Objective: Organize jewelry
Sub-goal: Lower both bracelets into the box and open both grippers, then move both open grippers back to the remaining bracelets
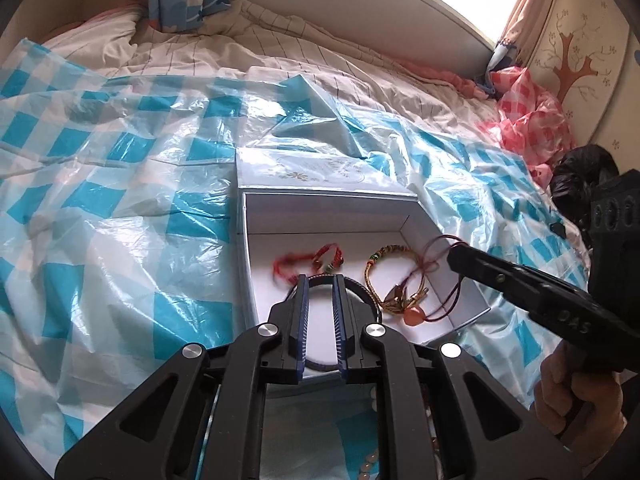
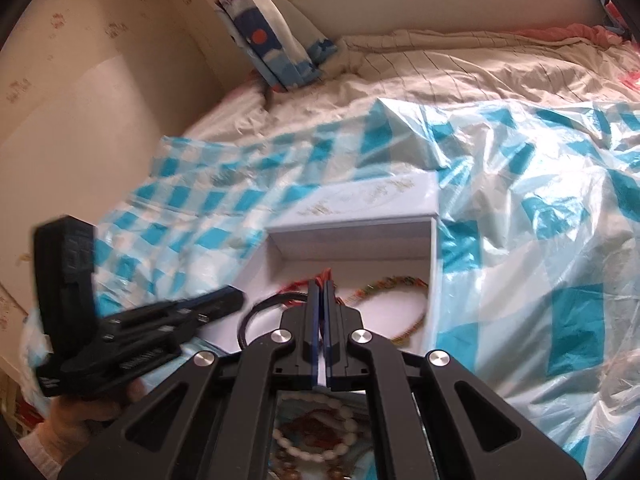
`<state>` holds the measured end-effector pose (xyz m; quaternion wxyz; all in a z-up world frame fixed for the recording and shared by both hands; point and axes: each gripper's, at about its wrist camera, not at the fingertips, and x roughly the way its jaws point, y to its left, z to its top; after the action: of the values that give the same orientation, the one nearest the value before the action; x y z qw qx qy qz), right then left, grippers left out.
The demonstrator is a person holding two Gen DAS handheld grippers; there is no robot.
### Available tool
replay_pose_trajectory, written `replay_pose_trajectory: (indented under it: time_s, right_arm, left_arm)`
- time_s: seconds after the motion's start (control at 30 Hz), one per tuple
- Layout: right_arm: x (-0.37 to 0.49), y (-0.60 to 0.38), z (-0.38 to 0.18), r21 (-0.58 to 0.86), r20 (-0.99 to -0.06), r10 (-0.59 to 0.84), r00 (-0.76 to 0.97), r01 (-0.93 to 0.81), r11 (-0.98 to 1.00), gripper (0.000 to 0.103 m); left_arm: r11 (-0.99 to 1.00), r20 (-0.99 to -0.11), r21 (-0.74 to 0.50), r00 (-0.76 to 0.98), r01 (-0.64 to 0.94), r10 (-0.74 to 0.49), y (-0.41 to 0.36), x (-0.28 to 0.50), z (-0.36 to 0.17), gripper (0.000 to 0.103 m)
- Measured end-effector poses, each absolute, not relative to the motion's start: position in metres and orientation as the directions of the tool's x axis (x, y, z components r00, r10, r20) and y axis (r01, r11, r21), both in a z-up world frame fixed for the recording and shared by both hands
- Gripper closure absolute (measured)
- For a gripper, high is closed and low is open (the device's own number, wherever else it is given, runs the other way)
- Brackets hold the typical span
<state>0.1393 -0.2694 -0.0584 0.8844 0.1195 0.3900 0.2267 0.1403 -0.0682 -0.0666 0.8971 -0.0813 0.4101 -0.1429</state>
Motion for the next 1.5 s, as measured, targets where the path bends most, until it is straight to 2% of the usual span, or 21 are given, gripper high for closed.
replay_pose_trajectory:
  time_s: [0.13, 0.4, 0.43, 0.47, 0.5, 0.53, 1.0, 1.2, 1.5]
  right_arm:
    - [0.143, -0.273, -0.069, 0.348, -0.678, 0.435, 0.592, -0.263, 0.9, 0.1]
    - [0.144, -0.279, -0.067, 0.311, -0.683, 0.388, 0.619, -0.234, 0.921, 0.099]
    - [0.144, -0.28, -0.067, 0.311, -0.683, 0.387, 0.619, -0.233, 0.922, 0.094]
    - [0.143, -0.28, -0.067, 0.308, -0.684, 0.383, 0.621, -0.23, 0.923, 0.079]
    - [0.143, -0.28, -0.066, 0.304, -0.682, 0.379, 0.626, -0.229, 0.925, 0.071]
    - [0.142, -0.279, -0.066, 0.3, -0.679, 0.376, 0.631, -0.229, 0.926, 0.07]
    - [0.141, -0.3, -0.055, 0.278, -0.657, 0.301, 0.692, -0.149, 0.949, 0.07]
    - [0.145, -0.308, -0.059, 0.261, -0.688, 0.261, 0.678, -0.105, 0.96, 0.068]
    - [0.132, -0.309, -0.048, 0.271, -0.659, 0.277, 0.699, -0.123, 0.955, 0.068]
  left_arm:
    - [0.952, -0.726, -0.239, 0.617, 0.19, -0.305, -0.069, 0.138, -0.068, 0.089]
    - [0.952, -0.714, -0.231, 0.629, 0.203, -0.307, -0.066, 0.127, -0.058, 0.086]
    - [0.951, -0.713, -0.231, 0.63, 0.203, -0.308, -0.066, 0.125, -0.058, 0.086]
    - [0.951, -0.712, -0.231, 0.63, 0.204, -0.308, -0.066, 0.125, -0.057, 0.085]
    - [0.951, -0.712, -0.231, 0.631, 0.206, -0.309, -0.066, 0.123, -0.057, 0.084]
    - [0.951, -0.711, -0.23, 0.631, 0.208, -0.31, -0.066, 0.122, -0.056, 0.084]
    - [0.953, -0.709, -0.199, 0.638, 0.23, -0.302, -0.066, 0.107, -0.05, 0.073]
    - [0.952, -0.707, -0.187, 0.64, 0.243, -0.302, -0.065, 0.096, -0.047, 0.067]
    - [0.948, -0.716, -0.155, 0.629, 0.278, -0.301, -0.068, 0.075, -0.049, 0.066]
